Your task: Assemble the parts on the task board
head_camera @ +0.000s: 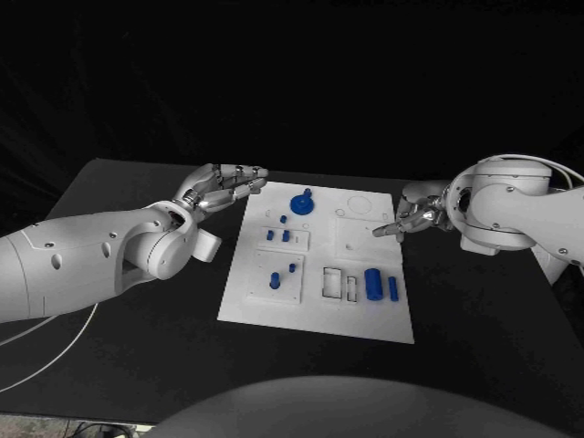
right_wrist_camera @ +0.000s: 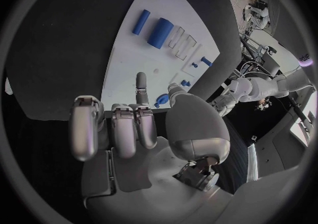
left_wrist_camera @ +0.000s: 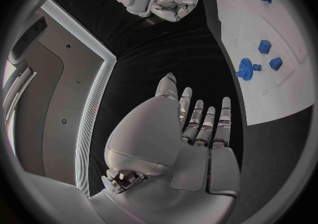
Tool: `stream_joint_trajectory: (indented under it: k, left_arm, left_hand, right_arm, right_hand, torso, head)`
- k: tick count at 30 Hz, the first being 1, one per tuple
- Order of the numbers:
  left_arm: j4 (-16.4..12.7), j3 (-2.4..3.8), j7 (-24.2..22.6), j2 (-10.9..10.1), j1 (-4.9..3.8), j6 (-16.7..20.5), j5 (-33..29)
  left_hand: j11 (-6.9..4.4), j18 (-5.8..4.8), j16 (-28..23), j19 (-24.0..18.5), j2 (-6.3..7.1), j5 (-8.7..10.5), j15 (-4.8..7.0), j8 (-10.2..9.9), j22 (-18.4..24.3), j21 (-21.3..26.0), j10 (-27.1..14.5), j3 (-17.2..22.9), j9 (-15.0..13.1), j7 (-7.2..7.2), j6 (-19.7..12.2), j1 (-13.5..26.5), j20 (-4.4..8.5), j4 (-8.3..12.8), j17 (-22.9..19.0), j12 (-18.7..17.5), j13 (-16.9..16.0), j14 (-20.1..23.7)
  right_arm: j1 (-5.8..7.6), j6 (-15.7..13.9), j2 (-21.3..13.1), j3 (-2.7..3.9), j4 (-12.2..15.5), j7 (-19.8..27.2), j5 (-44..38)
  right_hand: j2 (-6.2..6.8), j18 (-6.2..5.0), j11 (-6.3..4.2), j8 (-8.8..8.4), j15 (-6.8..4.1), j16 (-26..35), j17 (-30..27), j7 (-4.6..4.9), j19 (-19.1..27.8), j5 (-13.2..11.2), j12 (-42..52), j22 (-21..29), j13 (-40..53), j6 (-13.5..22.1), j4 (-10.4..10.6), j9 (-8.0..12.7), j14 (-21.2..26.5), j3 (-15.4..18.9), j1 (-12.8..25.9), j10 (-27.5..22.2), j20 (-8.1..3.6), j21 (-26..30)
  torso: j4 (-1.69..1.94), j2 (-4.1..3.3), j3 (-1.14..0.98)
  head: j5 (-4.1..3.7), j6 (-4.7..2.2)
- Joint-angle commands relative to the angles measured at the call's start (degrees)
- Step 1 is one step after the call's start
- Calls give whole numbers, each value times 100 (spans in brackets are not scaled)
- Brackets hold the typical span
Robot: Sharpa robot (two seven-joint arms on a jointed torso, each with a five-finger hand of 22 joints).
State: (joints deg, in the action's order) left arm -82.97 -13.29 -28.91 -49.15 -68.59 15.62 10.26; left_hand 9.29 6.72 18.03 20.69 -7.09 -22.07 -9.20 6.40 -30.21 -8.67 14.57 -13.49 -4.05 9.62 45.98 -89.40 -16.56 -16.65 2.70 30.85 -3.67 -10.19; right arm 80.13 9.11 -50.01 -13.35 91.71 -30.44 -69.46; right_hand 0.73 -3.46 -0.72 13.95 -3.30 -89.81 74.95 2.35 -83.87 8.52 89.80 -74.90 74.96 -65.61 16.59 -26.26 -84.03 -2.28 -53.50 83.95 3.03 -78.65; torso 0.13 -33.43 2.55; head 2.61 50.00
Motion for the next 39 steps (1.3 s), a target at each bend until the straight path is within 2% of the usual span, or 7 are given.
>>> stream_joint_trajectory:
  k: [1, 7, 10, 14, 21, 27, 39]
  left_arm:
    - [-6, 6, -32, 12, -1, -93, 9]
    - [-11, 6, -37, 5, 0, -102, 15]
    - [-27, 6, -32, -7, 0, -103, 17]
    - [-29, 6, -23, -15, 0, -109, 21]
    - [9, 6, -23, 20, 1, -129, 37]
    - [-12, 6, -6, 12, 2, -134, 62]
    - [-17, 6, 8, 0, 2, -146, 80]
  left_hand:
    - [-2, -100, 28, 35, 5, -34, -16, 34, 6, -30, 45, -8, -4, 32, 19, -47, -9, 2, 10, 39, -9, -43]
    - [4, -99, 35, 39, 0, -33, -21, 38, 8, -33, 54, -8, -5, 36, 24, -49, -9, 1, 11, 48, -9, -50]
    - [4, -99, 35, 39, 0, -33, -21, 38, 8, -33, 54, -8, -5, 36, 24, -49, -9, 1, 11, 48, -9, -50]
    - [6, -99, 41, 40, -1, -33, -23, 39, 9, -34, 58, -9, -6, 38, 26, -49, -9, 1, 12, 53, -9, -55]
    - [6, -99, 41, 40, -1, -33, -23, 39, 9, -34, 58, -9, -6, 38, 26, -49, -9, 1, 12, 53, -9, -55]
    - [9, -98, 39, 43, 0, -31, -26, 42, 10, -36, 63, -11, -6, 41, 29, -50, -8, 1, 11, 59, -9, -55]
    - [9, -98, 39, 43, 0, -31, -26, 42, 10, -36, 63, -11, -6, 41, 29, -50, -8, 1, 11, 59, -9, -55]
  right_arm:
    - [-56, 561, 130, -1, -105, -536, -13]
    - [-234, 585, 439, -1, -332, -658, 132]
    - [-297, 531, 502, -1, -372, -697, 374]
    - [-353, 460, 534, -1, -408, -726, 610]
    - [-512, 506, 666, -2, -602, -752, 751]
    - [-650, 541, 777, -1, -725, -751, 787]
    - [-734, 473, 883, -1, -865, -749, 846]
  right_hand:
    - [-3, 101, -46, -72, -56, -19, 1505, 20, -98, -92, 20, -1191, 1504, -5, -9, 4, -597, 37, 103, 605, -45, -38]
    - [-16, 94, -41, -138, -56, -19, 1505, 31, -86, -137, 20, -1181, 1504, 22, -22, 20, -597, 26, 145, 605, -51, -14]
    - [-40, 85, -22, -269, -49, -19, 1505, 56, -65, 289, 20, -1165, 1504, 101, -198, 53, -597, -92, -62, 605, -51, 25]
    - [-45, 78, 18, -446, -18, -19, 1505, 128, -49, 624, 20, -1153, 1504, 305, -327, 92, -597, -177, -183, 605, -30, 57]
    - [-58, 79, 27, -460, -11, -19, 1505, 133, -53, 647, 20, -1156, 1504, 306, -337, 87, -597, -192, -180, 605, -23, 47]
    - [-70, 72, 22, -443, -9, -19, 1505, 123, -41, 624, 20, -1148, 1504, 243, -334, 59, -597, -197, -147, 605, -17, 72]
    - [-74, 61, 18, -441, -12, -19, 1505, 118, -17, 548, 20, -1134, 1504, 215, -326, 33, -597, -192, -106, 605, -15, 118]
  torso:
    - [1, 5, 4]
    - [-2, 4, 2]
    - [-2, 1, 0]
    - [-14, 4, 6]
    - [-3, 5, 1]
    - [-1, -2, 0]
    - [-3, 8, 3]
  head:
    - [-5, 0]
    - [5, 0]
    - [13, 0]
    - [19, 0]
    - [-11, 0]
    - [17, 0]
    - [23, 0]
